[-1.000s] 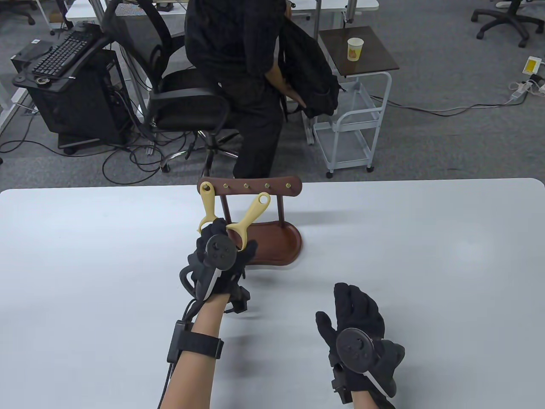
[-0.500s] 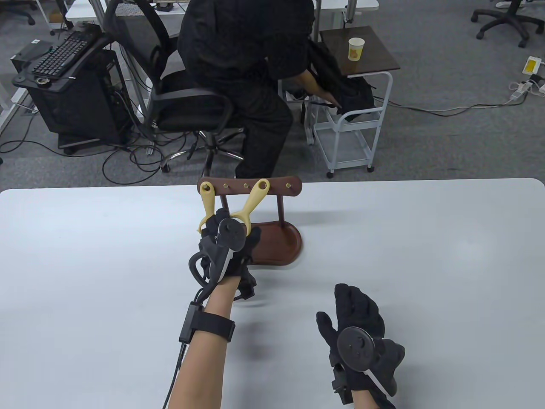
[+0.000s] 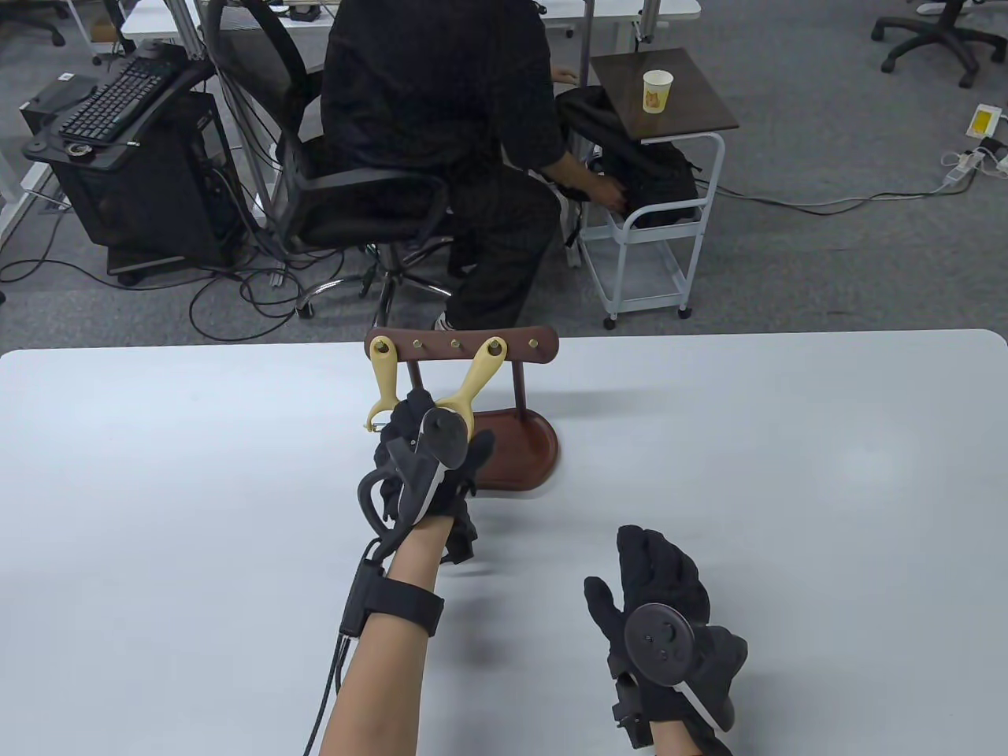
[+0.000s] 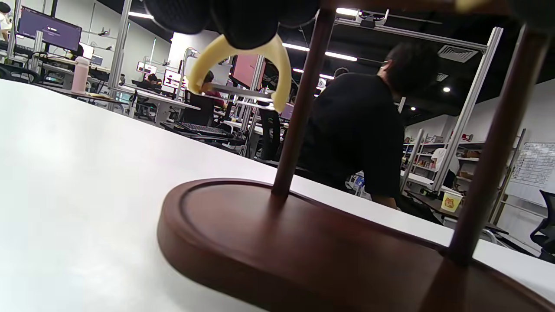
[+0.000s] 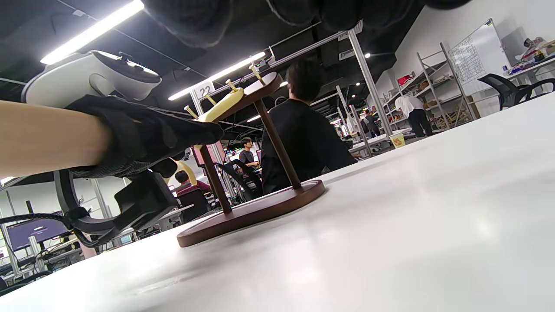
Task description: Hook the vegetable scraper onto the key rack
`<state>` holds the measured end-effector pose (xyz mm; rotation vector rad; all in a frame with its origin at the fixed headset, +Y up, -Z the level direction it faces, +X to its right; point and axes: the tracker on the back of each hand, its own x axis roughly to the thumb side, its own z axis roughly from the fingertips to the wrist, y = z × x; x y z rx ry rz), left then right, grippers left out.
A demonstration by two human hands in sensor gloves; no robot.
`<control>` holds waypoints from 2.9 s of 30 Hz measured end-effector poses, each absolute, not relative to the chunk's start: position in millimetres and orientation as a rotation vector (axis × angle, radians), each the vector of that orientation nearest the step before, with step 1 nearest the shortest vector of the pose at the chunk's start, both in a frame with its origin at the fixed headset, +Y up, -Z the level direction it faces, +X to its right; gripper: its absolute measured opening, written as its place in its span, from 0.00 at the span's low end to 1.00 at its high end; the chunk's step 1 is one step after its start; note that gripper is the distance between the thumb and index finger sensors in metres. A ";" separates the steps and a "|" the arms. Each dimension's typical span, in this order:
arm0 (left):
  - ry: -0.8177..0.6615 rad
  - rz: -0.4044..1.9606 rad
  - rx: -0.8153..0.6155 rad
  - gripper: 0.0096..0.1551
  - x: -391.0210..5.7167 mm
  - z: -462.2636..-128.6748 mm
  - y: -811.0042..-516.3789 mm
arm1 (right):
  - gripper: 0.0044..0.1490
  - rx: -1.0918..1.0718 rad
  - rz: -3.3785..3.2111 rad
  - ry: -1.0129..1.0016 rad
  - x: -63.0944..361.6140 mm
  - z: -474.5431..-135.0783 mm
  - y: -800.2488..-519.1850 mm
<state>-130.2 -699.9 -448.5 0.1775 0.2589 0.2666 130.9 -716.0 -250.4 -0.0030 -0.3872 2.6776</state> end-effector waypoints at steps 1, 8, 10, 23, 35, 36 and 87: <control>0.254 0.263 0.178 0.66 -131.4 -446.3 -699.2 | 0.47 -0.002 2.678 -0.386 130.9 -250.5 -716.1; 0.211 0.247 0.230 0.62 -138.4 -425.0 -691.7 | 0.44 0.008 2.676 -0.382 130.5 -251.2 -717.5; 0.184 0.237 0.252 0.61 -141.4 -415.1 -689.8 | 0.42 0.010 2.678 -0.370 130.2 -251.6 -718.6; 0.070 0.211 0.339 0.48 -177.5 -356.5 -681.6 | 0.36 0.053 2.688 -0.353 125.9 -252.8 -720.9; -0.038 0.205 0.377 0.43 -211.0 -299.2 -672.2 | 0.34 0.078 2.730 -0.361 120.9 -253.2 -721.1; -0.046 0.202 0.376 0.42 -213.0 -295.6 -673.2 | 0.34 0.077 2.730 -0.362 121.0 -253.2 -721.1; -0.058 0.245 0.321 0.41 -245.2 -279.6 -719.3 | 0.32 0.143 2.807 -0.346 109.2 -256.0 -726.2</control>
